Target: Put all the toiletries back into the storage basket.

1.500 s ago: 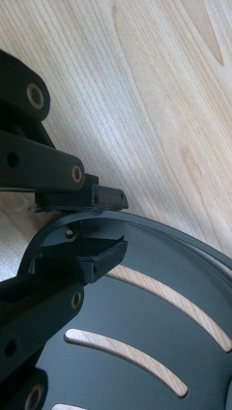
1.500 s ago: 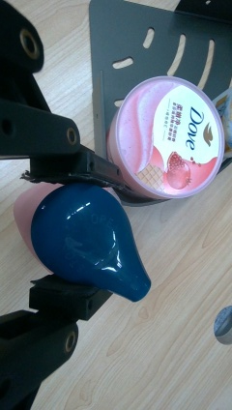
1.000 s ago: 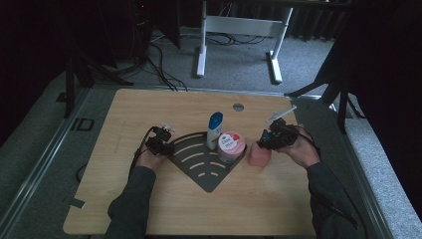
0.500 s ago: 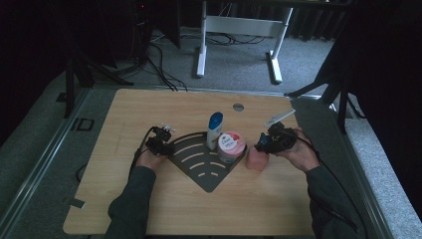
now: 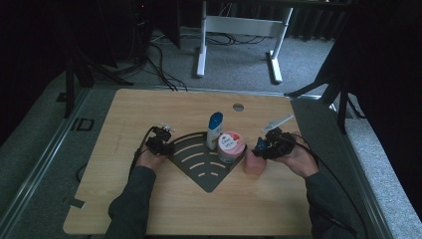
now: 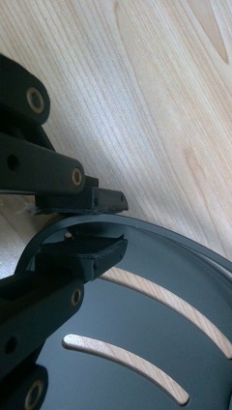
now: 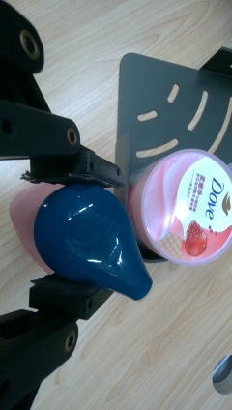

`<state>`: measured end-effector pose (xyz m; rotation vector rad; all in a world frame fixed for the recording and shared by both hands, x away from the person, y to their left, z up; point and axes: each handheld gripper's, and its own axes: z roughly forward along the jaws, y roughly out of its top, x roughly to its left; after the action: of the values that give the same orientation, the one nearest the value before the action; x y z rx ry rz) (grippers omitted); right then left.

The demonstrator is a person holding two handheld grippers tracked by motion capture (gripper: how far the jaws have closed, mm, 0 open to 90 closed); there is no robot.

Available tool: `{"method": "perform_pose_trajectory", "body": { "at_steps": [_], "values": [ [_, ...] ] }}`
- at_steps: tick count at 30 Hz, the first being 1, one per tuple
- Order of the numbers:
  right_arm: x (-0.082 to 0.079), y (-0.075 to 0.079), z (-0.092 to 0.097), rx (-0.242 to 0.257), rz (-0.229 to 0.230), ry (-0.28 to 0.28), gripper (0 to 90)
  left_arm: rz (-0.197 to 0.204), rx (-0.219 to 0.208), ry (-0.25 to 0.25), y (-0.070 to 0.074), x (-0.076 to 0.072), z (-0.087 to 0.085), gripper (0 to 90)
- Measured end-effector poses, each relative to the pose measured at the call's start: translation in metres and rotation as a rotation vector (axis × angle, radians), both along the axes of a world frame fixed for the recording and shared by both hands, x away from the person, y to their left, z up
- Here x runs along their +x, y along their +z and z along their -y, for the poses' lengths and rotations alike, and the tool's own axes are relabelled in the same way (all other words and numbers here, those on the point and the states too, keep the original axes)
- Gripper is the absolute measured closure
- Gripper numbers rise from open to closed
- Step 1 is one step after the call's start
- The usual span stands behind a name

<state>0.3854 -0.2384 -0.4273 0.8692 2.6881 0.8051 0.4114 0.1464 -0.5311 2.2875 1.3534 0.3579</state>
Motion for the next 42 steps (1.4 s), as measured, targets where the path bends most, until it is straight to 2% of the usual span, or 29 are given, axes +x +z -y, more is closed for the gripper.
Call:
{"method": "perform_pose_trajectory", "body": {
  "at_steps": [6, 16, 42],
  "values": [
    [-0.006, -0.001, -0.003, 0.004, -0.009, 0.009, 53.1, 0.000, -0.001, 0.001, 0.000, 0.000, 0.000, 76.5],
    [-0.016, 0.003, -0.009, 0.012, 0.002, 0.037, 53.1, -0.001, -0.003, 0.003, 0.000, 0.000, 0.000, 77.2],
    [-0.033, 0.004, -0.035, -0.001, 0.007, 0.124, 53.2, -0.002, -0.008, 0.004, 0.000, 0.001, -0.001, 77.2]
  ]
}}
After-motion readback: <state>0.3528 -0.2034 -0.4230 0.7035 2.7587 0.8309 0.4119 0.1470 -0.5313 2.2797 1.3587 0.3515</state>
